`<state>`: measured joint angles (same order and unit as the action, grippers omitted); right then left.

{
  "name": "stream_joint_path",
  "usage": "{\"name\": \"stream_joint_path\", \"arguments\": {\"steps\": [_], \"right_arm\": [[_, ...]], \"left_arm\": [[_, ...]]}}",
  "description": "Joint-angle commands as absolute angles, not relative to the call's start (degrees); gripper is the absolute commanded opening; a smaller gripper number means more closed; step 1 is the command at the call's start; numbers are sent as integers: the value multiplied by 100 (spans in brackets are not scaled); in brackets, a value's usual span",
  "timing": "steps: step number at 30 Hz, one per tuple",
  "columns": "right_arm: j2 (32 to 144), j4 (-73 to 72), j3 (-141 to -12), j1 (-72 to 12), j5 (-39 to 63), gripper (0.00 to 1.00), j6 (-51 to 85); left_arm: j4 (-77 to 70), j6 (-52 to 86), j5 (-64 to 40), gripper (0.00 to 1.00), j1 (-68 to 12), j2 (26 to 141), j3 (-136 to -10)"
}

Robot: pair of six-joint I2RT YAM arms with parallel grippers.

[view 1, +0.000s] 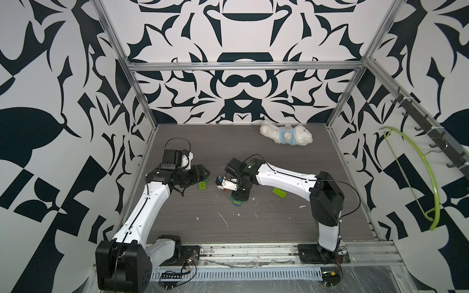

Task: Assemble a carrot with lego
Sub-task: Assemble the lego brick with the lego brick.

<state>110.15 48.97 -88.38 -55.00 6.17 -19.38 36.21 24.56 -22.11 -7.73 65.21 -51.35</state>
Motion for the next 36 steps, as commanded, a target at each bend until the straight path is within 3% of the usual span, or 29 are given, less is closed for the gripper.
{"name": "stream_joint_path", "arguments": {"steps": [1, 21, 36], "right_arm": [[10692, 4875, -8776, -5547, 633, 22, -1617], [10635, 4692, -8660, -5687, 237, 22, -437], [10781, 4586, -8634, -5695, 259, 22, -418]], "left_arm": [[3594, 2415, -2324, 75, -747, 6442, -5064], [3585, 2425, -2363, 75, -739, 6442, -5050], [3582, 2425, -2371, 75, -747, 6431, -5045]]}}
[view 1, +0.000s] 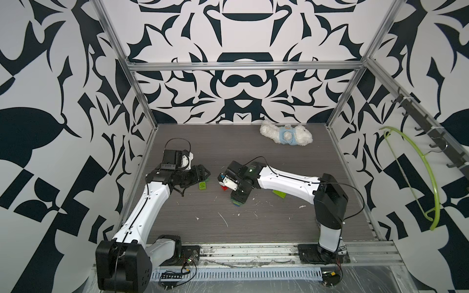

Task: Assemble a carrot with lego
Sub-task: Assemble the lego brick with the lego brick.

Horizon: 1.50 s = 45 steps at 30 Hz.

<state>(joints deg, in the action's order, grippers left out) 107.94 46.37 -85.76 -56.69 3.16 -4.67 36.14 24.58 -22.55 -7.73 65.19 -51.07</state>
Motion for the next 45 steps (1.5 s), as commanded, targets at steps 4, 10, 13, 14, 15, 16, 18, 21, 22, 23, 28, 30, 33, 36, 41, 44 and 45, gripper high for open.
{"name": "stream_joint_path", "arguments": {"steps": [4, 10, 13, 14, 15, 16, 18, 21, 22, 23, 28, 30, 33, 36, 41, 44, 45], "right_arm": [[10845, 4611, -8630, -5695, 308, 22, -380], [10862, 4593, -8603, -5689, 325, 21, -334], [10882, 4584, -8609, -5695, 351, 21, -300], [10881, 4581, -8597, -5695, 360, 21, -290], [10889, 4594, -8595, -5695, 360, 21, -275], [10898, 4590, -8585, -5693, 363, 21, -256], [10904, 4572, -8546, -5695, 399, 21, -191], [10916, 4525, -8458, -5702, 437, 21, -66], [10916, 4516, -8421, -5704, 458, 21, -37], [10925, 4518, -8398, -5713, 465, 21, -4], [10964, 4555, -8316, -5748, 436, 21, 143], [10997, 4605, -8314, -5757, 414, 20, 215], [11115, 4824, -8386, -5817, 311, 20, 273], [11184, 4868, -8313, -5836, 316, 19, 340], [11351, 5077, -8251, -5836, 342, 17, 360], [11510, 5172, -8234, -5836, 368, 15, 352], [11543, 5169, -8189, -5834, 389, 15, 350]], "left_arm": [[3586, 2417, -2366, 75, -743, 6430, -5045], [3580, 2425, -2382, 75, -747, 6442, -5052], [3582, 2416, -2379, 75, -747, 6428, -5054], [3580, 2417, -2382, 75, -747, 6430, -5045], [3578, 2419, -2379, 75, -746, 6431, -5045], [3581, 2417, -2371, 75, -747, 6429, -5045], [3578, 2424, -2373, 76, -746, 6432, -5045], [3582, 2422, -2379, 75, -747, 6442, -5045], [3578, 2418, -2378, 76, -746, 6434, -5047], [3586, 2425, -2381, 75, -747, 6436, -5045], [3583, 2419, -2390, 75, -746, 6438, -5045], [3583, 2423, -2384, 76, -747, 6433, -5045], [3586, 2421, -2386, 76, -747, 6426, -5041], [3584, 2425, -2377, 76, -747, 6418, -5045], [3586, 2417, -2370, 76, -747, 6409, -5046], [3580, 2417, -2364, 76, -747, 6416, -5045], [3585, 2417, -2351, 76, -747, 6409, -5046]]}}
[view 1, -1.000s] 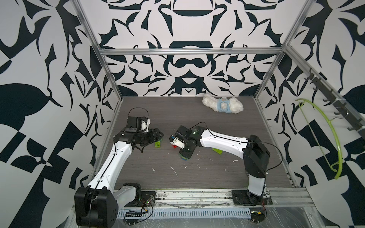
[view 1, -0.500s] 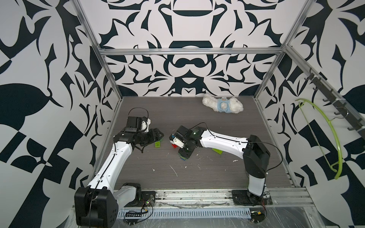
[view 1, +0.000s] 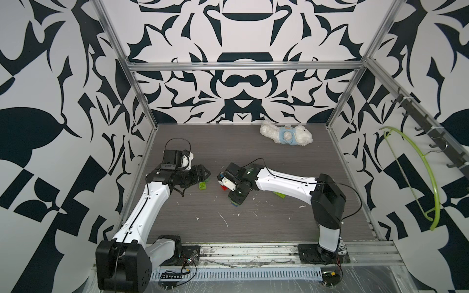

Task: Assemble a carrot with lego
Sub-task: Assemble the lego brick with the lego brick.

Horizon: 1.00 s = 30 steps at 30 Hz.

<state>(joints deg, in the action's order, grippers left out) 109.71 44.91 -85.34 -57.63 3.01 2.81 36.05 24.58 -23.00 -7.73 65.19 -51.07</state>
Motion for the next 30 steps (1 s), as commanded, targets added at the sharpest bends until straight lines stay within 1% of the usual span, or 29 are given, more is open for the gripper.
{"name": "stream_joint_path", "arguments": {"steps": [1, 7, 11, 14, 17, 18, 20, 22, 24, 28, 30], "right_arm": [[11557, 5123, -8108, -5836, 401, 14, 369], [11673, 4797, -7629, -5836, 504, 13, 399], [11694, 4930, -7853, -5827, 331, 13, 176], [11518, 5027, -8222, -5810, 302, 16, -71], [11380, 5114, -8611, -5799, 260, 26, -314], [11333, 5132, -8745, -5793, 219, 31, -372], [11265, 5134, -8947, -5774, 256, 37, -478], [11215, 5146, -9127, -5766, 276, 46, -561], [11143, 5149, -9229, -5765, 324, 52, -608], [10807, 5082, -9218, -5742, 453, 70, -646], [10507, 4960, -9048, -5696, 534, 77, -625]], "left_arm": [[3586, 2426, -2336, 76, -747, 6403, -5045], [3584, 2426, -2320, 76, -747, 6418, -5053], [3582, 2426, -2320, 76, -746, 6446, -5055], [3574, 2435, -2301, 76, -744, 6449, -5060], [3561, 2461, -2294, 76, -747, 6477, -5090], [3568, 2461, -2288, 76, -747, 6491, -5104], [3582, 2478, -2286, 76, -745, 6516, -5151], [3603, 2470, -2280, 76, -747, 6531, -5189], [3619, 2470, -2259, 76, -747, 6540, -5225], [3548, 2511, -2208, 76, -747, 6591, -5271], [3517, 2518, -2206, 76, -747, 6679, -5329]]}}
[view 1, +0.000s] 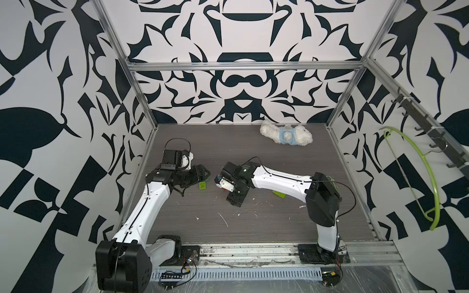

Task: Assemble a carrot with lego
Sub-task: Assemble the lego brick with the lego brick, then pick up the lego brick from the center of the board.

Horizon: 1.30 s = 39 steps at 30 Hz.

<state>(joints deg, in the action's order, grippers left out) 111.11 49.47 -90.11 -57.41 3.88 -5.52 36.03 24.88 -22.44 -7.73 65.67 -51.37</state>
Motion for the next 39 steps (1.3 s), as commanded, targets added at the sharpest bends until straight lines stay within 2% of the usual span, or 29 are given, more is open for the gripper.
{"name": "stream_joint_path", "arguments": {"steps": [1, 4, 8, 12, 19, 27, 31, 36, 39], "right_arm": [[10310, 4868, -8912, -5659, 610, 79, -603], [9588, 4513, -8391, -5417, 967, 79, -492], [8535, 3711, -7503, -4746, 1588, 79, -166], [7826, 2925, -6738, -4043, 1826, 78, 328], [7380, 2576, -6093, -3635, 1920, 76, 440], [7170, 2594, -5790, -3487, 1969, 76, 289], [7184, 2616, -5727, -3455, 2056, 75, 229], [7189, 2580, -5642, -3446, 2133, 73, 243], [7185, 2581, -5613, -3445, 2142, 72, 249]], "left_arm": [[3498, 2514, -2226, 76, -754, 6746, -5361], [3452, 2345, -2185, 75, -912, 6992, -5516], [3623, 1435, -1701, 75, -1562, 7590, -5876], [4000, 215, -647, 75, -2348, 8421, -6363], [4268, -885, -811, 77, -2901, 9845, -7300], [4524, -1672, -495, 82, -3310, 10847, -7826], [4632, -1737, -65, 77, -3316, 11203, -8001], [4639, -1655, -84, 70, -3331, 11433, -8152], [4623, -1696, -62, 60, -3330, 11461, -8156]]}}
